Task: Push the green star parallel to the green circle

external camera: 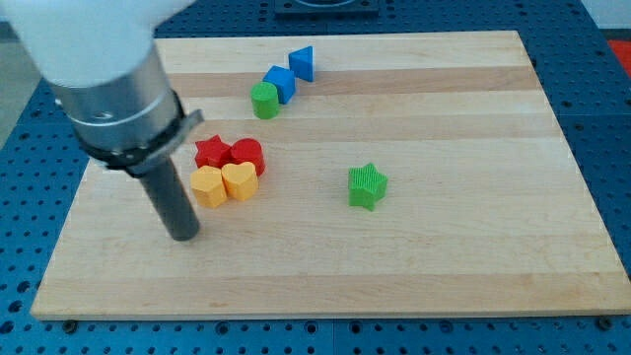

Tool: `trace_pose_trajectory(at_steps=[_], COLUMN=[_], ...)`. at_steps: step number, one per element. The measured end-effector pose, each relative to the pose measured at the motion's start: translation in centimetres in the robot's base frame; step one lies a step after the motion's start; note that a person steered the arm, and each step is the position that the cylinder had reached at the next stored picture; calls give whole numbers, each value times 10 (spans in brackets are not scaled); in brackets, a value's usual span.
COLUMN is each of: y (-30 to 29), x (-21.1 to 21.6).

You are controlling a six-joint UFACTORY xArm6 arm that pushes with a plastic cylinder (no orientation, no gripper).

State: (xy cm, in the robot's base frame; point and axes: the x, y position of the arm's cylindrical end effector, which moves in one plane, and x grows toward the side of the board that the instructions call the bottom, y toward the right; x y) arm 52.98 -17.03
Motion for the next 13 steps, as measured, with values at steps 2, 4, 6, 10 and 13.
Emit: trace_pose_trajectory(at_steps=[2, 4, 6, 10, 13], y=[23, 32, 162, 219, 196], x=[-33, 11, 11, -52, -95])
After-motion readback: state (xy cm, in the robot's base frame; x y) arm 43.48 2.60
